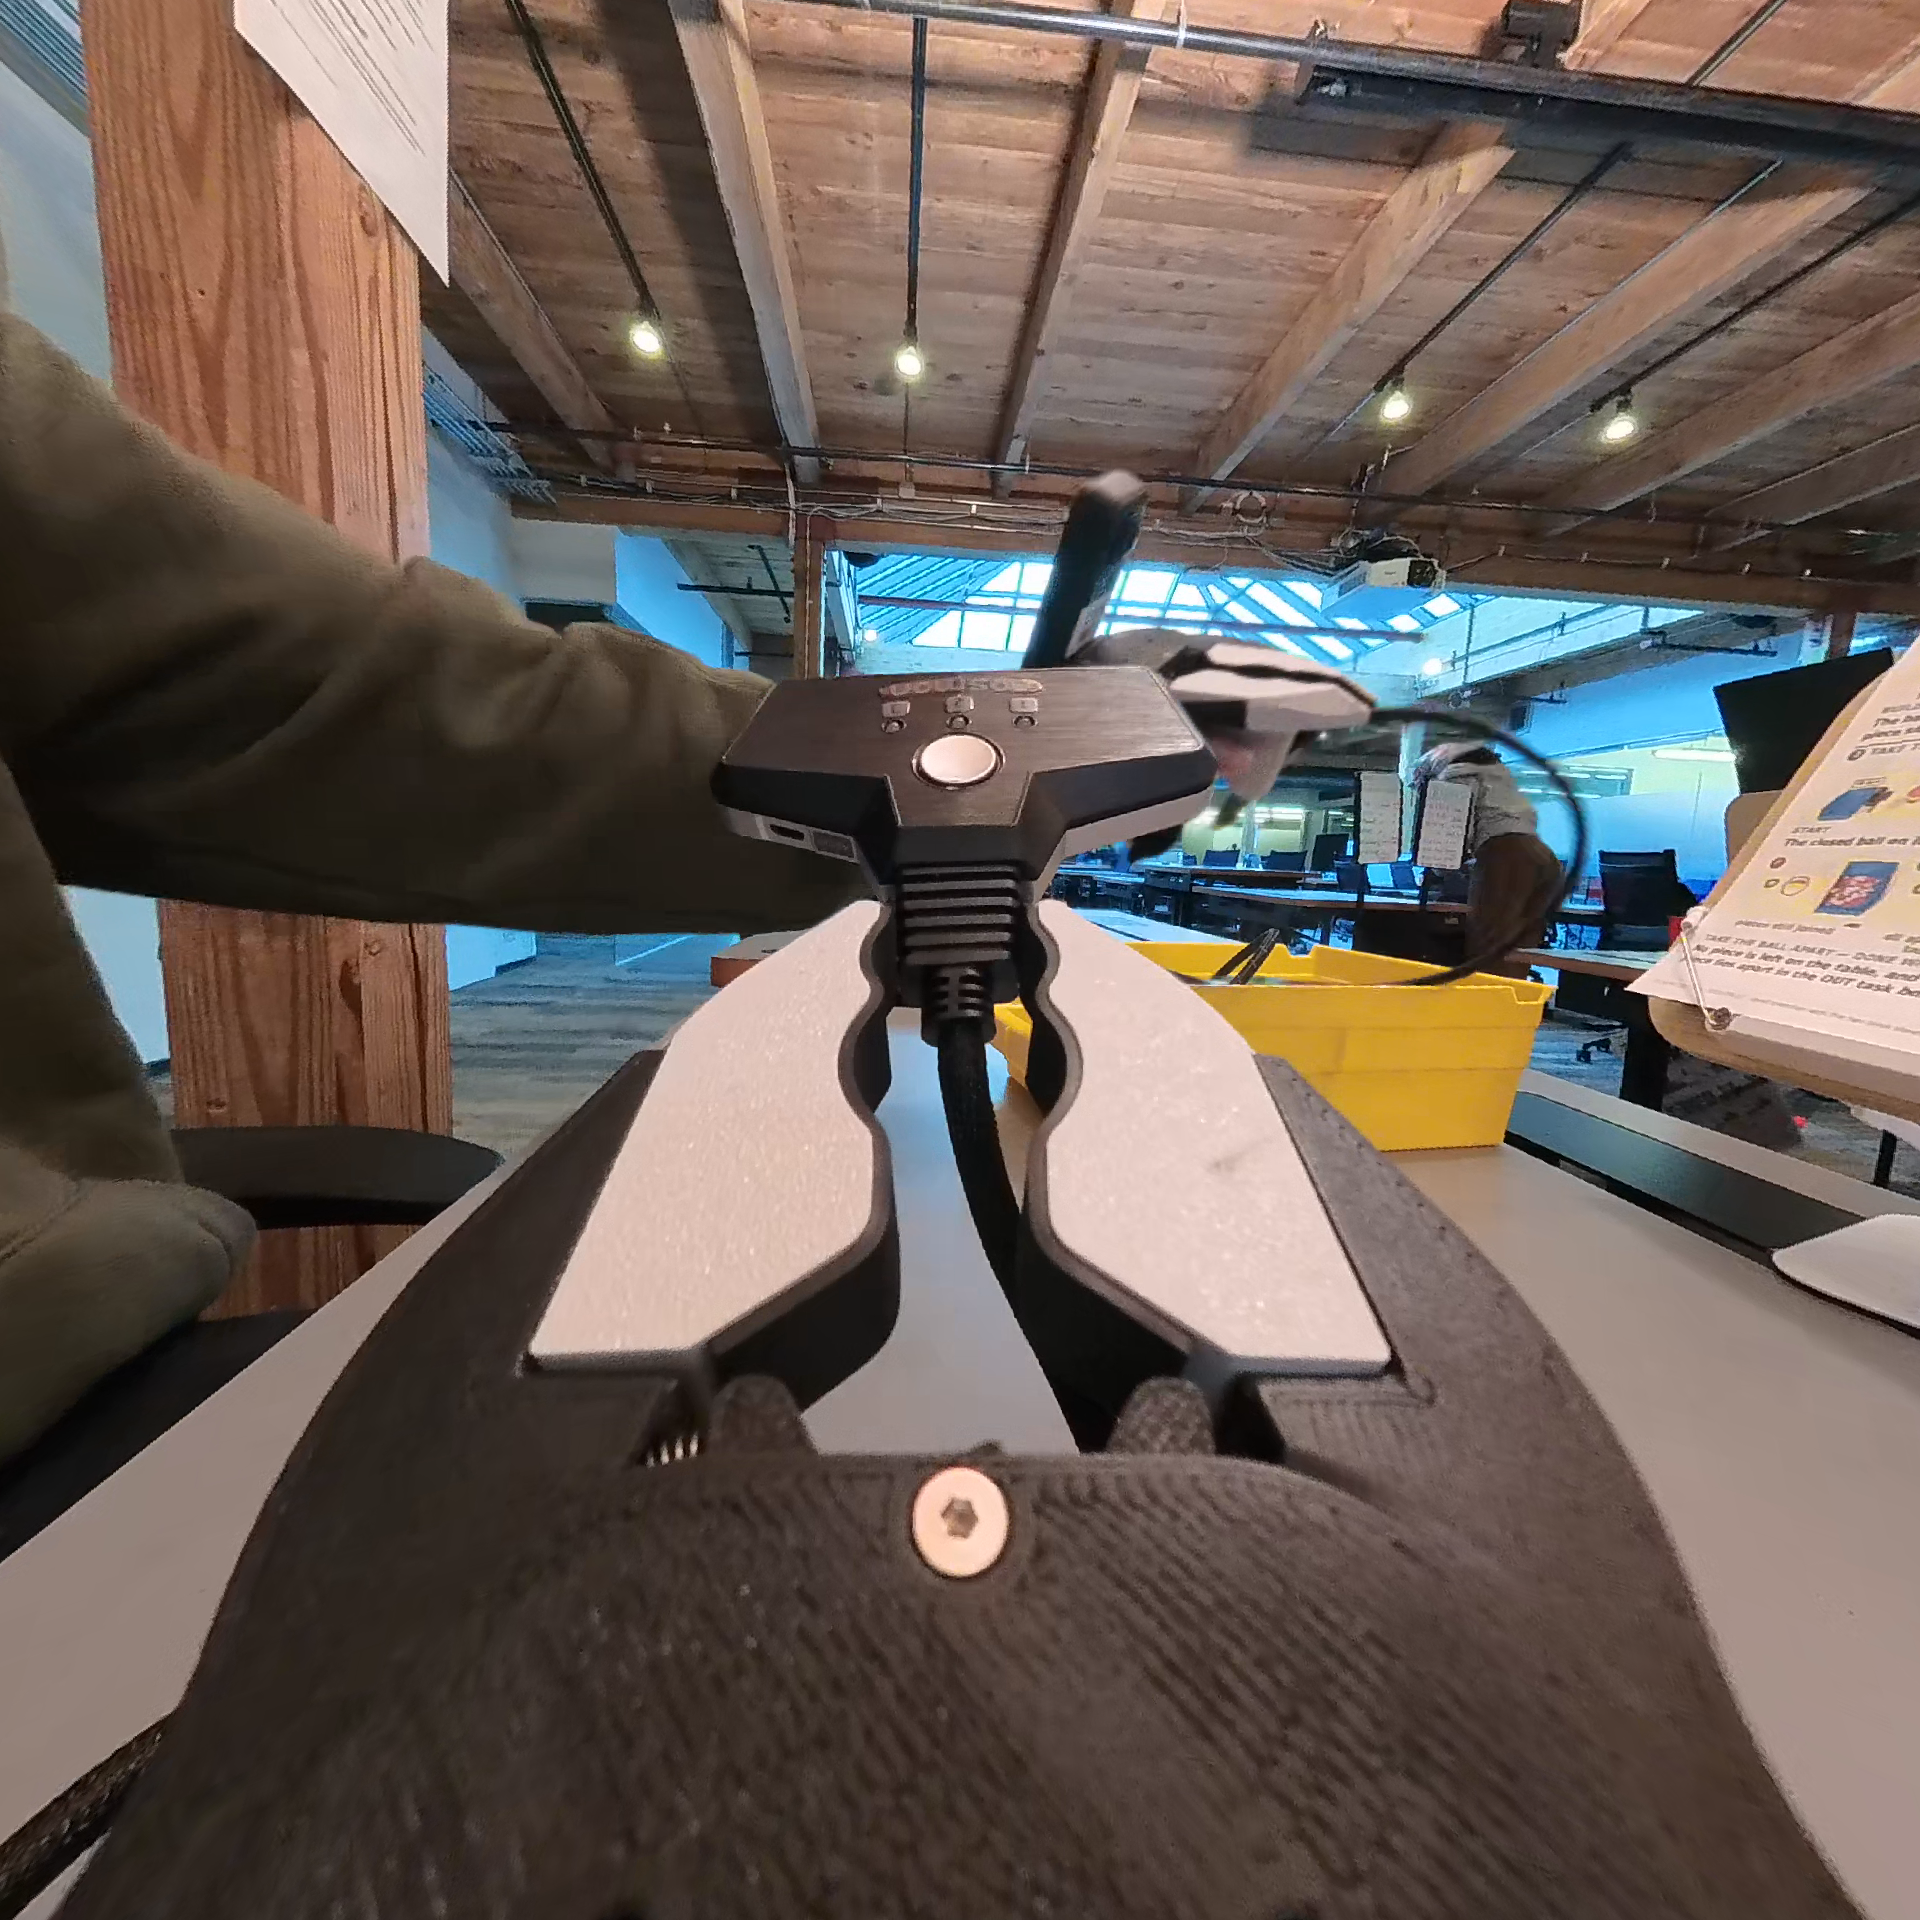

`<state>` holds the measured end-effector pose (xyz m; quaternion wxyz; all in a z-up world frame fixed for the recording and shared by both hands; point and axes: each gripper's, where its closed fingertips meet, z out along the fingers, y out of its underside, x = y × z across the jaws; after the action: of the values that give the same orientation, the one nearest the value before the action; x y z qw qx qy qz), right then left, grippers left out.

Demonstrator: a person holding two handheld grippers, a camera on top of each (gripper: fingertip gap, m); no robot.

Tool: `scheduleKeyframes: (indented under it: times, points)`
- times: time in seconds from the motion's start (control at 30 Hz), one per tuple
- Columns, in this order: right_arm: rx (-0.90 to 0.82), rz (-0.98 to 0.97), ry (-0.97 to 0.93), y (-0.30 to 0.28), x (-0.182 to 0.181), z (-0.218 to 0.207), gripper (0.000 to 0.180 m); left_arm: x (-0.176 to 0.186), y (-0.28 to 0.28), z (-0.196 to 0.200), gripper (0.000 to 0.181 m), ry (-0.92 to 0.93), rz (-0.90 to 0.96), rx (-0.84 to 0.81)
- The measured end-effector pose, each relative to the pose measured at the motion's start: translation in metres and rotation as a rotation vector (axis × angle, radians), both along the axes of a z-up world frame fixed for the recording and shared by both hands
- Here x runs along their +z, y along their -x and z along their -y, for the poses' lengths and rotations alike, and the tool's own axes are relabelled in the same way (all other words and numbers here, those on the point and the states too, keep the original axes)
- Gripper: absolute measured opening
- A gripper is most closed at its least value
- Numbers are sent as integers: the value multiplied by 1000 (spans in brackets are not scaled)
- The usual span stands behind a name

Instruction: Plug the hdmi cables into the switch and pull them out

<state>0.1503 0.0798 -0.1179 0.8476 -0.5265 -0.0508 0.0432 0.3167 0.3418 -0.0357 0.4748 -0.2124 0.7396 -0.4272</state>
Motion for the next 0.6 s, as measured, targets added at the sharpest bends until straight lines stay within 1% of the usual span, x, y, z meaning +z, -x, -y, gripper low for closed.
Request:
scheduleKeyframes:
  times: [0.1, 0.17, 0.27, 0.33, 0.37, 0.47, 0.6]
  points:
    - [7, 3, 4, 1, 0, 0, 22, 21, -7, 26, 6, 89, 28, -110]
    - [8, 2, 3, 1, 0, 0, 22, 27, 1, 52, 5, 134, 13, -241]
    - [3, -2, -18, 0, 2, 3, 22, 18, 36, 93, 4, 120, -49, -474]
    - [9, -13, -56, -1, 6, 9, 22, 5, 64, 105, 4, 56, -72, -551]
    - [21, -24, -87, -1, 10, 14, 22, -5, 77, 107, 4, 11, -83, -562]
    - [81, -45, -165, 2, 19, 29, 21, -40, 111, 99, 0, -133, -89, -487]
    - [70, -48, -164, 0, 19, 31, 22, -82, 175, 99, 0, -175, -127, -470]
